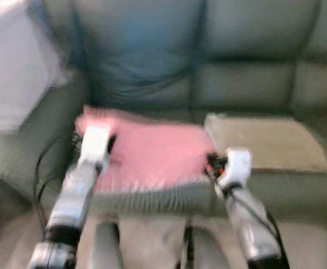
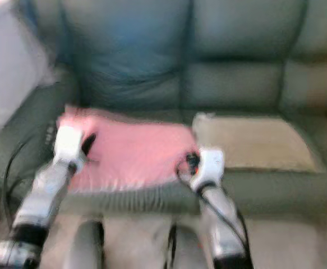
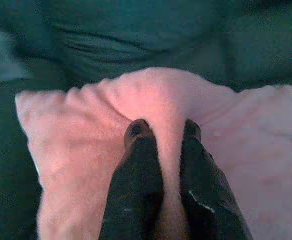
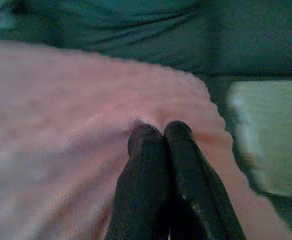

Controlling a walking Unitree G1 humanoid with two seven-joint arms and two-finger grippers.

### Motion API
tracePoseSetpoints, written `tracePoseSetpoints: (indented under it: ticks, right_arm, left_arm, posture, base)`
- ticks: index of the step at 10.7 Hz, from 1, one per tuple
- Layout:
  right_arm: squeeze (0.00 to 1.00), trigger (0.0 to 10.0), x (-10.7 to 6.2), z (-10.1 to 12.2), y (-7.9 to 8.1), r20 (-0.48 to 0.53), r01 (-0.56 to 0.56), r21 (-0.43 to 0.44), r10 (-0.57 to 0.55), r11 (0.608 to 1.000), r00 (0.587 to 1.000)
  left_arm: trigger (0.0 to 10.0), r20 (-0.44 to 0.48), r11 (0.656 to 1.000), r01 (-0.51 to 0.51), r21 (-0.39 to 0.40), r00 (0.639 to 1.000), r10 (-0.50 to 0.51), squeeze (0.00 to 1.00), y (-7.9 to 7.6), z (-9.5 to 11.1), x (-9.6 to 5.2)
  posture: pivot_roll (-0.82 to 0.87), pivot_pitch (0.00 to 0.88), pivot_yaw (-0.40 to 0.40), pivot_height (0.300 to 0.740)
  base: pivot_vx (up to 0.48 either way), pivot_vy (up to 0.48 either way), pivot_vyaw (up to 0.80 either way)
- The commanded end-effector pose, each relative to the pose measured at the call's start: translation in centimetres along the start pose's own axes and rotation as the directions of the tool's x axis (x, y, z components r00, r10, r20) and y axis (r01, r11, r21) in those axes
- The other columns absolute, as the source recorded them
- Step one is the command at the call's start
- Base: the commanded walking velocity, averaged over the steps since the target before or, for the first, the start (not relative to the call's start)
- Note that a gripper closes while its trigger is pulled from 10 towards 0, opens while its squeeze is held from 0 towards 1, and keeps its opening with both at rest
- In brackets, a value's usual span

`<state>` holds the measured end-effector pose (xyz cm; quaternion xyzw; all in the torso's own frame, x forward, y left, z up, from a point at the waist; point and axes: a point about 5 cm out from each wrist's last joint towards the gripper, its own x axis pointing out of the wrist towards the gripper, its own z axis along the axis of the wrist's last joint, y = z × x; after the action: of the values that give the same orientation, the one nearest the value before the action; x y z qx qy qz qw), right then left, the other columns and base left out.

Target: Move the pillow to the sofa

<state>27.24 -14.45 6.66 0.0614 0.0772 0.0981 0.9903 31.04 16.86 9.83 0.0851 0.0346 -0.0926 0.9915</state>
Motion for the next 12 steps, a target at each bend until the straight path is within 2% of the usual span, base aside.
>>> tracePoseSetpoints:
  ticks: [1, 4, 7, 12]
  right_arm:
    - [0.00, 10.0, -0.18, 0.11, -0.10, 0.009, -0.001, 0.005, 0.001, 1.000, 1.000]
    - [0.00, 10.0, -0.14, 0.14, -0.08, 0.010, -0.009, 0.004, 0.009, 1.000, 1.000]
    - [0.00, 10.0, -0.10, 0.20, -0.18, 0.014, -0.004, 0.000, 0.004, 1.000, 1.000]
    - [0.00, 10.0, -0.12, 0.21, -0.09, 0.013, -0.003, -0.002, 0.003, 1.000, 1.000]
  left_arm:
    - [10.0, -0.031, 1.000, -0.011, 0.006, 0.999, 0.011, 0.00, 0.34, -0.88, -0.22]
    - [10.0, -0.035, 1.000, 0.006, 0.022, 0.999, -0.005, 0.00, 1.25, -1.47, -0.20]
    - [10.0, -0.007, 0.999, 0.052, 0.009, 0.999, -0.052, 0.00, 0.95, -1.07, 0.22]
    - [10.0, 0.008, 0.997, 0.070, -0.008, 0.997, -0.070, 0.00, 0.69, -0.95, 0.49]
  posture:
    - [-0.03, 0.057, -0.039, 0.637]
    - [-0.03, 0.053, -0.041, 0.637]
    - [-0.04, 0.051, -0.038, 0.637]
    - [-0.05, 0.059, -0.036, 0.637]
  base:
    - [0.000, 0.000, 0.00]
    - [0.000, 0.000, 0.00]
    - [0.000, 0.000, 0.00]
    - [0.308, 0.000, 0.00]
